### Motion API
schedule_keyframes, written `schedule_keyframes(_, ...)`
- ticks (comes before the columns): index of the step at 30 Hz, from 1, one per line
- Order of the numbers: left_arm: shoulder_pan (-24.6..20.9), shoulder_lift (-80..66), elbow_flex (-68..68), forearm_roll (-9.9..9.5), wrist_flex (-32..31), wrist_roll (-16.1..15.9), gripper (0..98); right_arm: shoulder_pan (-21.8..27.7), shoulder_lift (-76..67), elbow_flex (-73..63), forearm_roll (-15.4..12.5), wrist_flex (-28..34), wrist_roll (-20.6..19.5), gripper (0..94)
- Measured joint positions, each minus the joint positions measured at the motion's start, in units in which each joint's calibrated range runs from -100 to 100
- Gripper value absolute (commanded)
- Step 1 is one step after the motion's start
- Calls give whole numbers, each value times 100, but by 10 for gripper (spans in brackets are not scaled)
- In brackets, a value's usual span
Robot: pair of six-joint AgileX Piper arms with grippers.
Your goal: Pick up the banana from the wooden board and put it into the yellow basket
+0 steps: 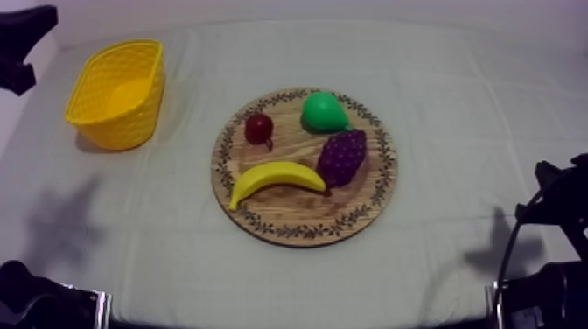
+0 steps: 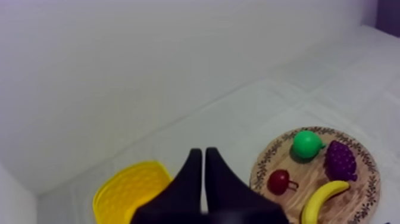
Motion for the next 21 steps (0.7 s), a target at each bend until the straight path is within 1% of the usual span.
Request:
schedule_keyframes(2,168,342,-413,-81,189,-52,2,0,0,0,0,16,0,3)
schedule_keyframes(5,471,884,-976,-287,331,-31,3,3,0,0,0,6,0,3)
schedule_keyframes(7,665,1190,-1304,-378,397,-45,4,3,0,0,0,6,0,3)
schedule_keyframes(12,1137,1905,-1687,-435,458,-139,7,3,0,0,0,6,0,3)
schedule_keyframes(17,1460,2424,-1504,-461,337,-153,13,3,0,0,0,6,0,3)
schedule_keyframes(21,1636,2689,-1205,-545,315,-138,20,3,0,0,0,6,0,3)
